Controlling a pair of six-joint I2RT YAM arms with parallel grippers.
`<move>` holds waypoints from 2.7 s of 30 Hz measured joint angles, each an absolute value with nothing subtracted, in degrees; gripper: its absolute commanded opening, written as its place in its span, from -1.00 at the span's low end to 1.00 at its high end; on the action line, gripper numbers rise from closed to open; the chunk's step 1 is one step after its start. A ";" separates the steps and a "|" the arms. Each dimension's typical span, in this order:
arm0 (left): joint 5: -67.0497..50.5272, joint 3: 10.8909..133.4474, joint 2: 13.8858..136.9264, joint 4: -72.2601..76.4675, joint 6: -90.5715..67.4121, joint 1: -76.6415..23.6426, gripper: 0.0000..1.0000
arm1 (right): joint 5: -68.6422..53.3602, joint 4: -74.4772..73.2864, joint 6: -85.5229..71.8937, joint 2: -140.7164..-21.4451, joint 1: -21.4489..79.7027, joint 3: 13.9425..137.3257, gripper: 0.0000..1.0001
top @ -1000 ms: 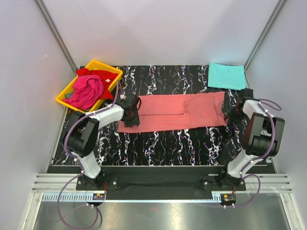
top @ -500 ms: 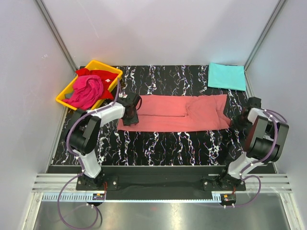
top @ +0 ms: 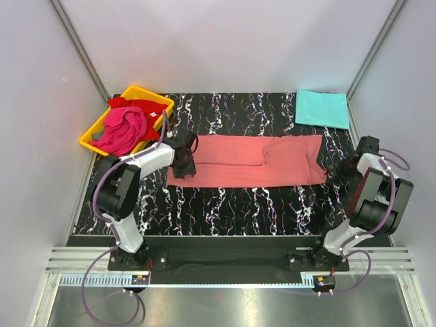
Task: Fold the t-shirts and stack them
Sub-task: Fold the tshirt
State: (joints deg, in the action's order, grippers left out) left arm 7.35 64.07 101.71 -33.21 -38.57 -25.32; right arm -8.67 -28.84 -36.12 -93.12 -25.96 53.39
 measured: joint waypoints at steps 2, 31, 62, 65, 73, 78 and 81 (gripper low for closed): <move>6.85 65.54 101.69 -34.61 -38.30 -25.32 -0.15 | -10.24 -29.43 -34.15 -92.55 -26.06 55.07 -0.27; 1.65 70.76 107.61 -32.86 -34.46 -26.04 -0.12 | -24.93 -26.37 -21.15 -96.49 -25.45 54.65 -0.24; 4.64 68.42 105.27 -32.97 -38.48 -23.29 -0.10 | -15.92 -22.55 -24.80 -89.78 -26.04 48.34 -1.00; 4.40 68.40 103.72 -34.35 -38.13 -22.98 -0.08 | -14.48 -24.03 -25.54 -89.67 -26.22 49.69 -1.00; -1.74 68.40 97.06 -33.58 -36.12 -23.00 0.01 | -13.08 -25.45 -27.24 -89.60 -26.39 50.57 -0.44; -8.43 67.70 96.97 -29.85 -33.98 -23.44 0.05 | -11.64 -29.82 -28.40 -87.50 -26.41 52.16 -0.28; -11.64 67.61 98.30 -28.32 -32.84 -23.64 0.06 | -9.96 -33.21 -30.44 -86.28 -26.24 55.59 -0.16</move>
State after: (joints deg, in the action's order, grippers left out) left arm -11.64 67.61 98.30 -28.32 -32.84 -23.64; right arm -9.96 -33.21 -30.44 -86.28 -26.24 55.59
